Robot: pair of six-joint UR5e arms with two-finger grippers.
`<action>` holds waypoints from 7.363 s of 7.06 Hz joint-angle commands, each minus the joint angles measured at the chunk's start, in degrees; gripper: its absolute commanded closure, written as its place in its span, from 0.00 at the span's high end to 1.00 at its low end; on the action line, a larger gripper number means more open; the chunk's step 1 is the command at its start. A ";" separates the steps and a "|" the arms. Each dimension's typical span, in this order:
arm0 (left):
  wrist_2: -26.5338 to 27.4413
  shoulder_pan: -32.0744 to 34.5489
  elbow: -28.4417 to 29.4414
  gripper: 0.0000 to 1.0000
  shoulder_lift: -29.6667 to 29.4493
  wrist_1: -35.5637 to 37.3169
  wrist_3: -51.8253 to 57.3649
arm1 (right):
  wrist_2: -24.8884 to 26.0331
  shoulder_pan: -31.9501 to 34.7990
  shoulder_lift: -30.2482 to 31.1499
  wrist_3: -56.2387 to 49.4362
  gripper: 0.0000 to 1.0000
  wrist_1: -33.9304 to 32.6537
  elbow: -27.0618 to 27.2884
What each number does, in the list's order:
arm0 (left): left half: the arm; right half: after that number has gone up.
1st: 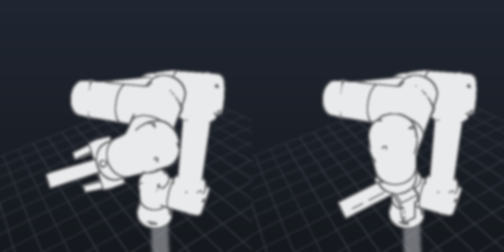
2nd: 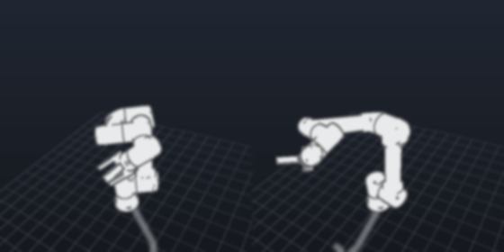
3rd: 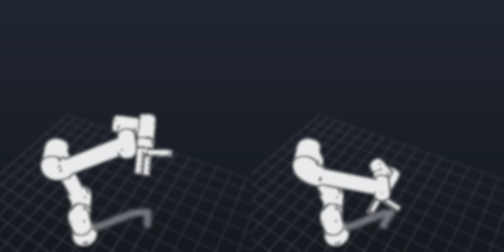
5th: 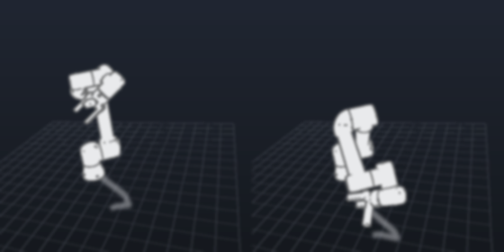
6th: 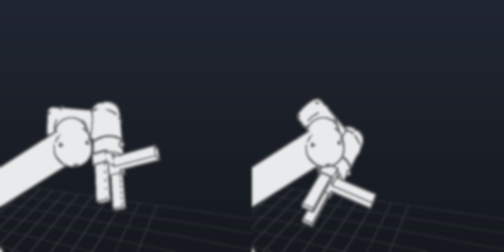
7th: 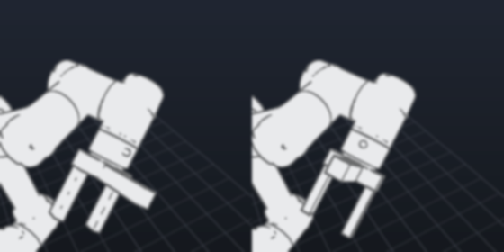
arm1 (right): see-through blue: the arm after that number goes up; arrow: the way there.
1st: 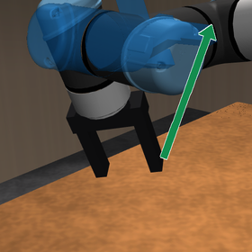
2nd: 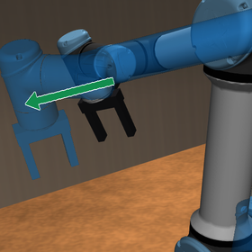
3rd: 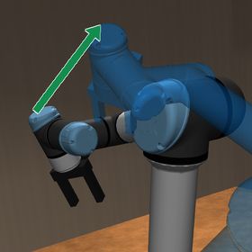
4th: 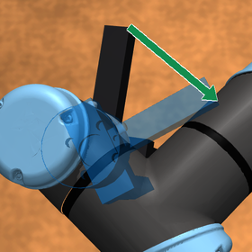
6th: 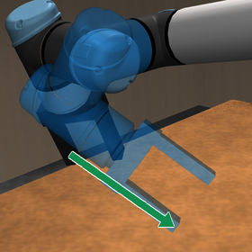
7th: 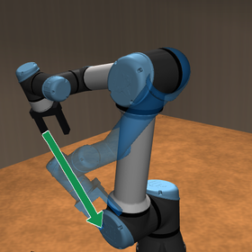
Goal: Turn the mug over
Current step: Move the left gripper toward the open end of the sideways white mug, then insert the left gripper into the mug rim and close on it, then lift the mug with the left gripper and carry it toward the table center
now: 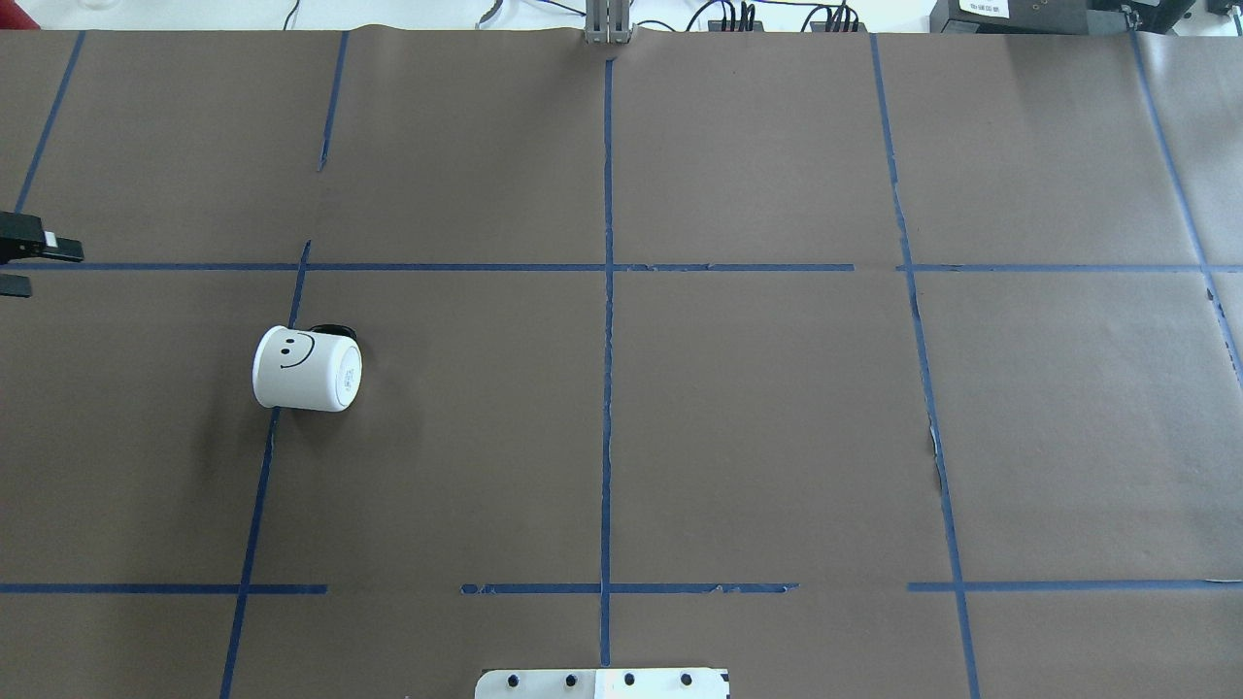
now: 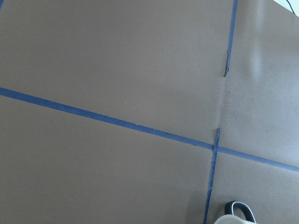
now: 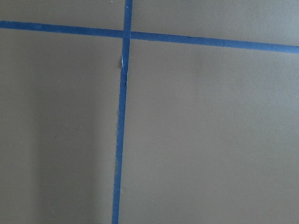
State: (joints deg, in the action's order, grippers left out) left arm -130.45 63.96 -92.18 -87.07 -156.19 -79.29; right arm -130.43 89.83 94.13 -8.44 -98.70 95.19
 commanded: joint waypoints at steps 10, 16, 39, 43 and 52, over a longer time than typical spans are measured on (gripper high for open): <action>9.09 -13.95 25.02 1.00 -13.12 -47.23 -13.70 | 0.00 0.00 0.00 0.00 1.00 0.00 0.00; 7.14 -17.90 26.70 1.00 -14.00 -51.49 -15.10 | 0.00 0.00 0.00 -0.09 1.00 0.00 -0.09; 23.27 -26.14 9.57 0.00 -33.84 -1.20 -28.82 | 0.00 0.00 0.00 0.00 1.00 0.00 0.00; 29.16 -31.84 10.87 0.00 -54.74 48.08 -20.21 | 0.00 0.00 0.00 0.00 1.00 0.00 0.00; 37.29 -38.38 19.94 0.00 -65.15 68.83 -11.59 | 0.00 0.00 0.00 0.00 1.00 0.00 0.00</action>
State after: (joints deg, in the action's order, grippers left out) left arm -93.11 25.77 -72.23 -152.24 -87.29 -90.95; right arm -130.43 89.83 94.13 -8.44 -98.70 95.19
